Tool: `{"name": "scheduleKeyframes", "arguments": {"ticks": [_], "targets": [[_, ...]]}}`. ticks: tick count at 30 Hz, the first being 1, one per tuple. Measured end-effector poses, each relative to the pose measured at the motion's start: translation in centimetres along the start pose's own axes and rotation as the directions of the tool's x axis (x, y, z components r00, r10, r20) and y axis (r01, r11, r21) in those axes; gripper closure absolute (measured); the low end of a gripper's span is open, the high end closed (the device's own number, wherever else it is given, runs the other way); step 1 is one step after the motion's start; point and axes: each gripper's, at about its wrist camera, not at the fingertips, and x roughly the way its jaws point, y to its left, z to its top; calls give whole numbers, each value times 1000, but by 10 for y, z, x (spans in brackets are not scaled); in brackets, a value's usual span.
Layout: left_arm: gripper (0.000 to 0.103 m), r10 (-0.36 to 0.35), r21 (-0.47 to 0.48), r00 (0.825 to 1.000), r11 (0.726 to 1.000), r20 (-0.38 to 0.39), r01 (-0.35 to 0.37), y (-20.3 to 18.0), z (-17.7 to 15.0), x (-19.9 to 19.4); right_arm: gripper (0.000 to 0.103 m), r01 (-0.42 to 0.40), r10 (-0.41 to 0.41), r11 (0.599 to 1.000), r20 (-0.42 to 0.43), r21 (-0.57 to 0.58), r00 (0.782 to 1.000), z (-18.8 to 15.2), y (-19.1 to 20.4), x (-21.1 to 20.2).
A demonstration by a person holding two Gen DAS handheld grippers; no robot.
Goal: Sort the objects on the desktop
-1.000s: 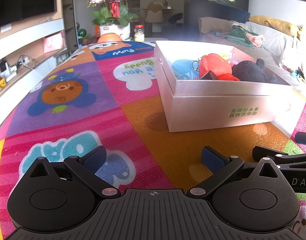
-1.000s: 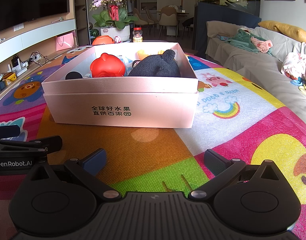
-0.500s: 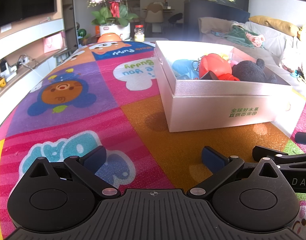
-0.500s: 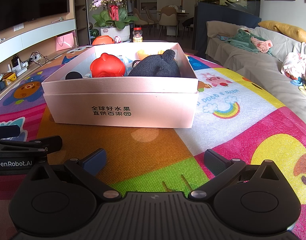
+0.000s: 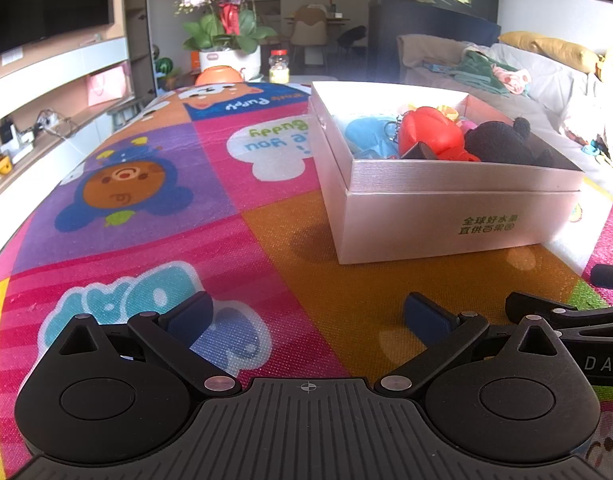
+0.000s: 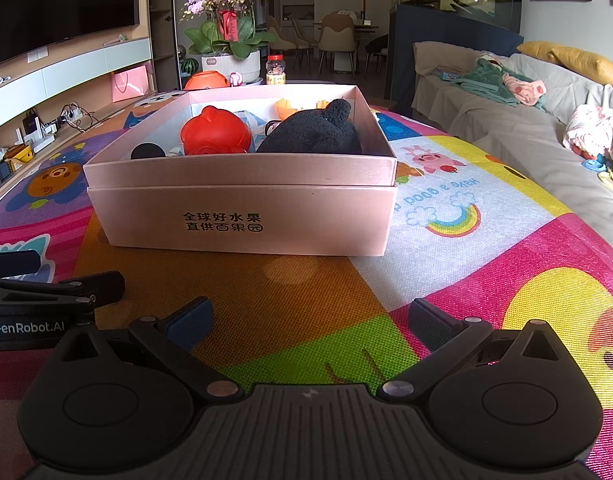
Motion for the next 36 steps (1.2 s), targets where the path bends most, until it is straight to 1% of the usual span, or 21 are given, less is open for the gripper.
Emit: {"name": "scheduleKeyframes", "arguments": {"ticks": [23,26,30,32,36], "targets": [[0,-1,2,1000,1000,0,1,-3,-1,-1,0,0,0,1000,0,0,1000,0,0,0],[0,-12,9,1000,1000,-14,12,-1,2,0,0,0,0,1000,0,0,1000,0,0,0],[0,-40,12,997,999,-64,41,5,8,3,0,0,0,1000,0,0,1000,0,0,0],[0,-41,32,997,999,-68,43,3,7,1,0,0,0,1000,0,0,1000,0,0,0],[0,-47,27,997,998,-65,49,4,5,0,0,0,0,1000,0,0,1000,0,0,0]]}}
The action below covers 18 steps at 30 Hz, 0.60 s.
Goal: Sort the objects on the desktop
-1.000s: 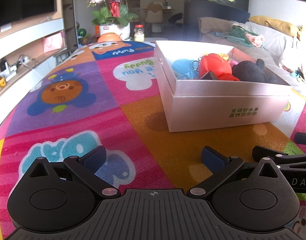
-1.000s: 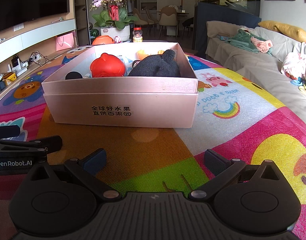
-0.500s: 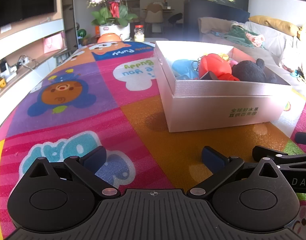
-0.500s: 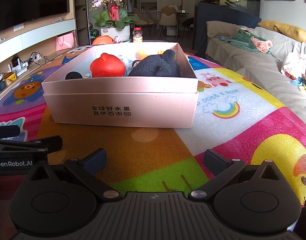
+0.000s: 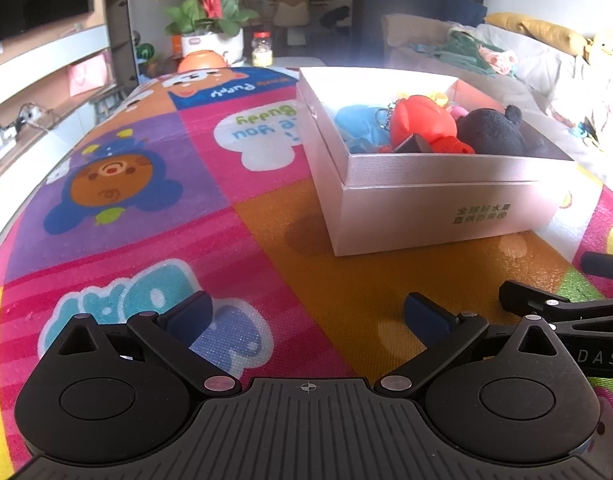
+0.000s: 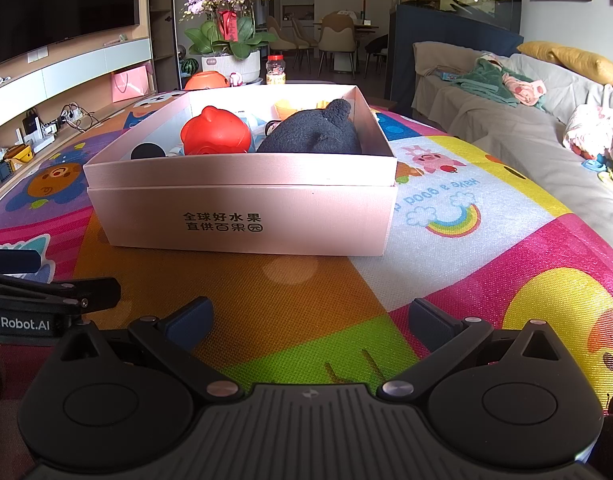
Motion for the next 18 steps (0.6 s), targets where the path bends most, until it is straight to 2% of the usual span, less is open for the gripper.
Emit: {"name": "scheduleKeyframes", "arguments": {"ticks": [7,18], "targets": [[0,24,-8,1000,1000,3,-24,1,-2,-3,0,0,0,1000,0,0,1000,0,0,0],[0,20,-15,1000,1000,8,-20,1,-3,-3,0,0,0,1000,0,0,1000,0,0,0]]}}
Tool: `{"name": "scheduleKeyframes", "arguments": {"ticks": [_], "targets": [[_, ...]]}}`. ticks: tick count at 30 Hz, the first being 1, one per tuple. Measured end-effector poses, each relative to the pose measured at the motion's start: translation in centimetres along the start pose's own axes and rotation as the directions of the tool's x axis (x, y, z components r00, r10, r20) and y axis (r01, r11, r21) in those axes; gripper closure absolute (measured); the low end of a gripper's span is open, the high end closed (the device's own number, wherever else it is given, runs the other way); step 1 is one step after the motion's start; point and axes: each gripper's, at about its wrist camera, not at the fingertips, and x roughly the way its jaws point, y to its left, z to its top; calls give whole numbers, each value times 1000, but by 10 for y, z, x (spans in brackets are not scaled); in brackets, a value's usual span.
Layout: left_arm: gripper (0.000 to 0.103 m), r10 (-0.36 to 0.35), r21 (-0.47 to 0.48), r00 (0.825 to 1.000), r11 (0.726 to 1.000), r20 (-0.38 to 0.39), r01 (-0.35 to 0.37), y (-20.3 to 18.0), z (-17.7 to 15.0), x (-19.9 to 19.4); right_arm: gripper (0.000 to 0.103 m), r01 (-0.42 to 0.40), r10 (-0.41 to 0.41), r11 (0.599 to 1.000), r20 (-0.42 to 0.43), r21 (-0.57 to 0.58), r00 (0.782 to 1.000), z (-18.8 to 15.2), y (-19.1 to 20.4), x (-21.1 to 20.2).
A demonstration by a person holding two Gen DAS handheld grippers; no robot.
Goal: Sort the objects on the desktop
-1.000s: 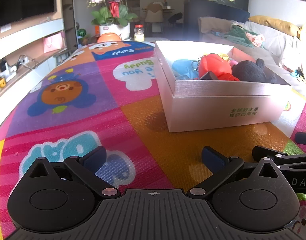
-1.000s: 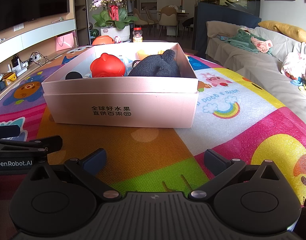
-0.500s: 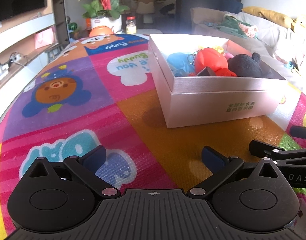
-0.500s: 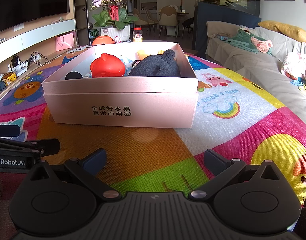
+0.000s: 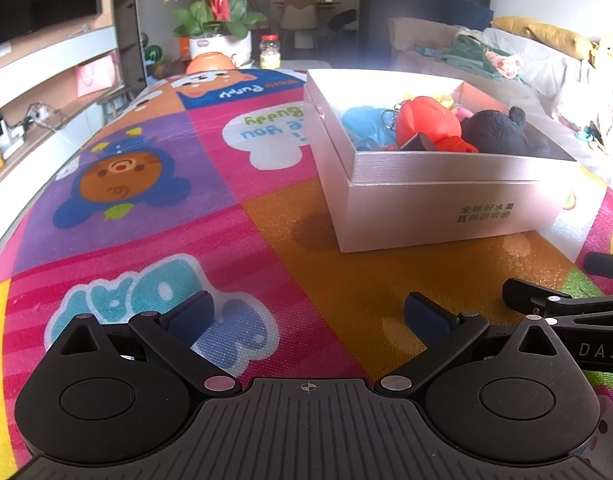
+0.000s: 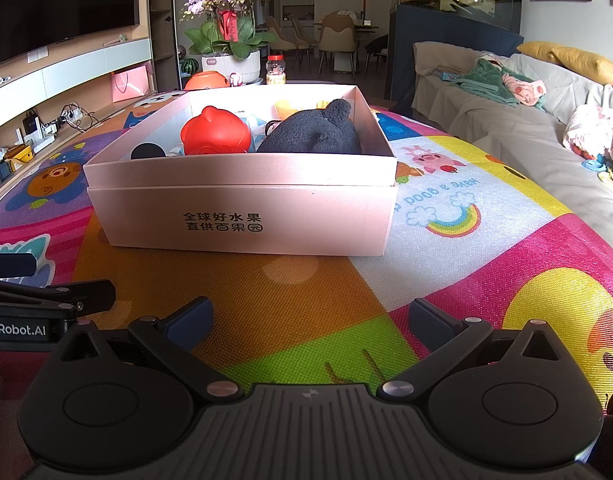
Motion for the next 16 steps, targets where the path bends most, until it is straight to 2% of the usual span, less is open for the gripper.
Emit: {"name": "scheduleKeyframes", "arguments": {"ticks": [16], "targets": [[0,-7,5,1000,1000,-4,7,0,1,0,0,0,0,1000,0,0,1000,0,0,0]]}}
